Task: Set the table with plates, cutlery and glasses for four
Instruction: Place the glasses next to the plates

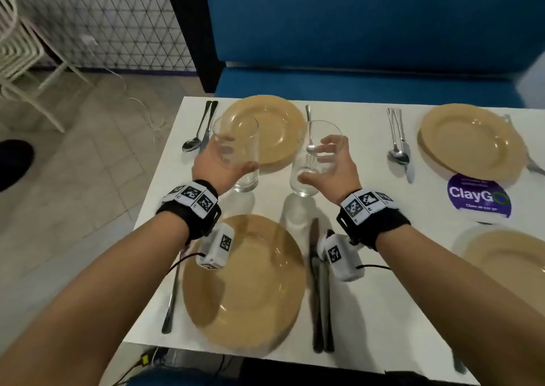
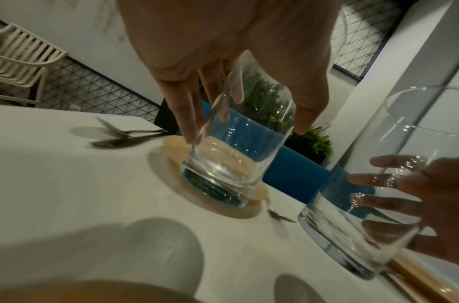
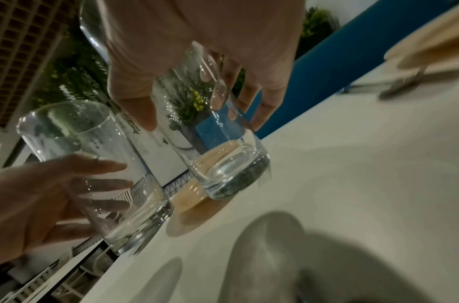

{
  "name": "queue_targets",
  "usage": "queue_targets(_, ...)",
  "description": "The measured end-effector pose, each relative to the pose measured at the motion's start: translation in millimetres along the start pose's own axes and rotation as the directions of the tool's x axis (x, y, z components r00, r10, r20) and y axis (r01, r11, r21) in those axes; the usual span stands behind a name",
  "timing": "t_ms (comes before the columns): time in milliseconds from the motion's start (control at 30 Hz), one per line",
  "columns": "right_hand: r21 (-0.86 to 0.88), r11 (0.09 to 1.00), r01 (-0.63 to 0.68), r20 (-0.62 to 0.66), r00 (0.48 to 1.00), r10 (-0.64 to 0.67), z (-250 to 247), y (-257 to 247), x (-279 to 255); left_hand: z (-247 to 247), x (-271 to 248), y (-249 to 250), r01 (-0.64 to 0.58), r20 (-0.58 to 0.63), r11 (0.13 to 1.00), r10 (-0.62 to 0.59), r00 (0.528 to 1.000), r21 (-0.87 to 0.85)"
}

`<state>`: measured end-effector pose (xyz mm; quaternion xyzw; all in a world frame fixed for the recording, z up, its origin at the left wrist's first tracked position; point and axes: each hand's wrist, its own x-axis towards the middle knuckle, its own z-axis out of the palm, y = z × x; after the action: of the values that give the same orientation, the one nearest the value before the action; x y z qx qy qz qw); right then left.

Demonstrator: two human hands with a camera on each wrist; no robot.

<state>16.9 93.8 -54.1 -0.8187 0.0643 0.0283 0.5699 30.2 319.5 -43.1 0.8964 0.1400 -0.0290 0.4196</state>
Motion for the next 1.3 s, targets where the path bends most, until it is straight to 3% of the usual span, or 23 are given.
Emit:
queue_targets(233,0.0,0.998,-0.066,-0.076,0.995,0.066,54,4,-9,-27,21,-48,0.047,-0.012,0.994,-0.048,0.999,-0.099)
queue_targets(633,0.041,0.994,-0.103,-0.135,0.985,0.108,75,14,-20,-25,30,-73,0.016,-0.004,0.989,-0.016,1.0,-0.146)
queue_targets(833,0.082,0.992,-0.097,-0.061,0.993,0.102,72,14,-15,-31,36,-69,-0.005,0.013,0.988,0.007,1.0,-0.154)
queue_targets(1300,-0.052,0.996,-0.073,0.048,0.996,0.075,50,18,-32,-34,44,-63,-0.005,-0.011,0.991,0.004,1.0,-0.131)
